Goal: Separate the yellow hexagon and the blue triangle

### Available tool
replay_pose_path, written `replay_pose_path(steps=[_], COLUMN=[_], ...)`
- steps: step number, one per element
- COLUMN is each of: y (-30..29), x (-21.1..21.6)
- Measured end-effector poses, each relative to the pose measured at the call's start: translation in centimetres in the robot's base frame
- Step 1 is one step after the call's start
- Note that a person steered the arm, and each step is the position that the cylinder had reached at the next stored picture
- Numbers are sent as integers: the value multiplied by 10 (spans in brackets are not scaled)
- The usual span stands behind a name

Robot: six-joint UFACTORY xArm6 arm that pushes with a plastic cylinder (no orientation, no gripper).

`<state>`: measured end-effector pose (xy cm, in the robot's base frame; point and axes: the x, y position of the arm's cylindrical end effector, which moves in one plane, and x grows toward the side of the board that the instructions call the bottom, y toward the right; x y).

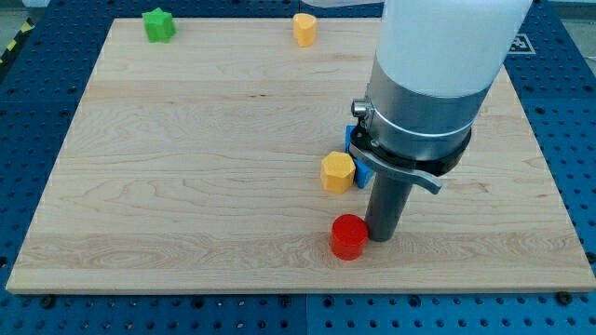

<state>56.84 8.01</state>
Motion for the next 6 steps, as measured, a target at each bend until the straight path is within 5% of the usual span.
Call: replay_pose_path(steps=[6], y=[64], x=[-28])
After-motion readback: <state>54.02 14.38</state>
